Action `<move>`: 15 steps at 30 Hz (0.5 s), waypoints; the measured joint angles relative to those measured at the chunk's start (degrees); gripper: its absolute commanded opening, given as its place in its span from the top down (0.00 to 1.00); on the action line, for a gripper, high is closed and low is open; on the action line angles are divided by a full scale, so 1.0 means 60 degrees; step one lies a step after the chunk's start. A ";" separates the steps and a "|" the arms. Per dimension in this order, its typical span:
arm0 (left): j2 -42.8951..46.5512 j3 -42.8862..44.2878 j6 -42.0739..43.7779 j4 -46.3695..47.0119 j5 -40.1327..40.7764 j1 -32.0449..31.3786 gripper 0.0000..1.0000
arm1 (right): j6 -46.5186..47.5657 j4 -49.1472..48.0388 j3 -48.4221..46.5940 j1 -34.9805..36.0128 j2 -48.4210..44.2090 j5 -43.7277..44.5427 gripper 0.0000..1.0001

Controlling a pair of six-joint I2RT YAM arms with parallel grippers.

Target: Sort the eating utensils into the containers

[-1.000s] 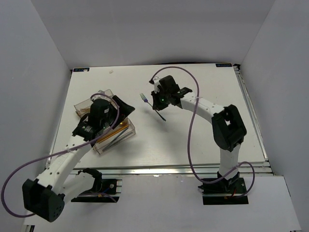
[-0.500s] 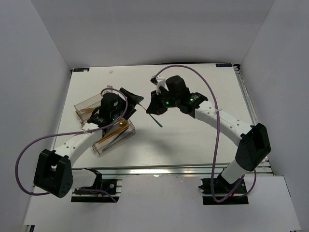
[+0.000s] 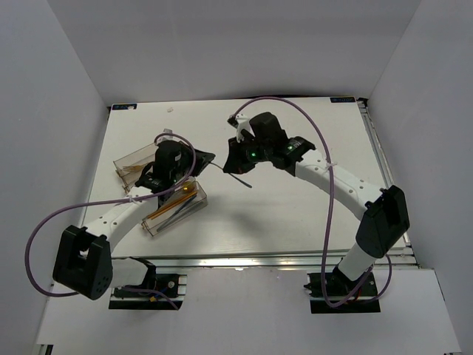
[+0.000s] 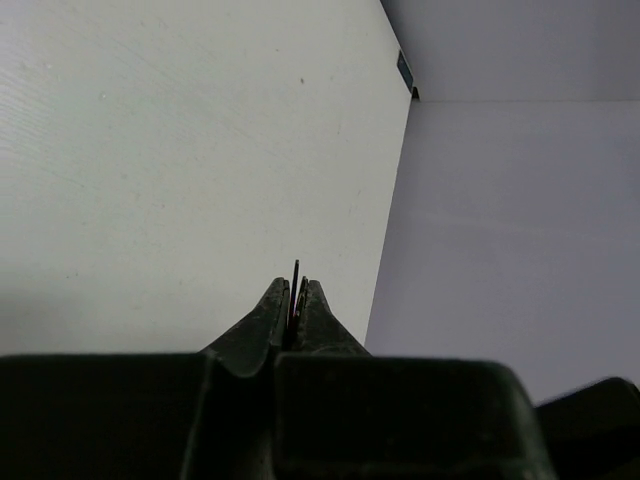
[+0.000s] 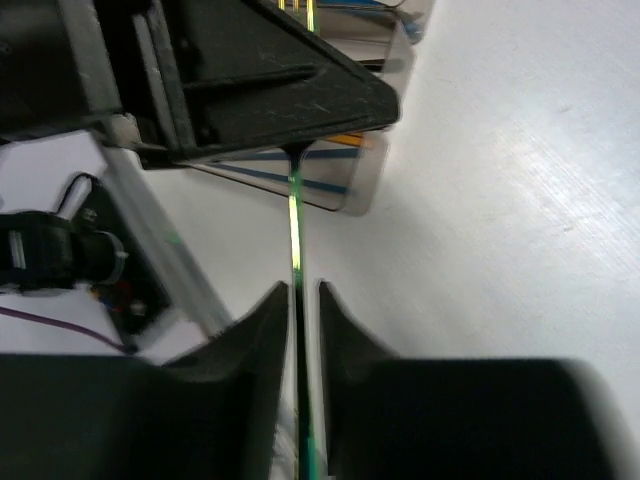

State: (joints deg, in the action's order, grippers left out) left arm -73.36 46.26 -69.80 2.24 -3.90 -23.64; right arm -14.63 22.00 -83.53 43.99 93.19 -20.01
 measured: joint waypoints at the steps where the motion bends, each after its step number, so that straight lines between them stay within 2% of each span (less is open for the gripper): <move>1: 0.0018 0.0058 0.0007 -0.0153 0.0087 -0.0004 1.00 | -0.0033 0.0040 -0.0040 0.0000 0.0018 0.0080 0.11; 6: 0.0149 0.0903 0.0055 -0.1606 0.1045 0.0503 1.00 | -0.0270 0.0339 -0.0066 -0.0379 -0.0047 0.0696 0.11; 10: 0.0076 0.1960 0.0095 -0.2878 0.2477 0.2218 1.00 | -0.0568 0.0918 0.0025 -0.1614 -0.0696 0.1548 0.11; 13: -0.0135 0.2546 -0.0066 -0.3523 0.3861 0.3530 1.00 | -0.0608 0.1286 0.0299 -0.2630 -0.1774 0.2178 0.11; 15: -0.0361 0.2754 -0.0339 -0.3883 0.4561 0.4146 1.00 | -0.0586 0.1497 0.0382 -0.2885 -0.2415 0.2357 0.11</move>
State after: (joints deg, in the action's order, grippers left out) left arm -75.53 62.78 -71.83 -21.06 23.46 1.23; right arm -18.15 30.98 -81.23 26.68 78.70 -5.87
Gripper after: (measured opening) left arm 0.066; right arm 0.894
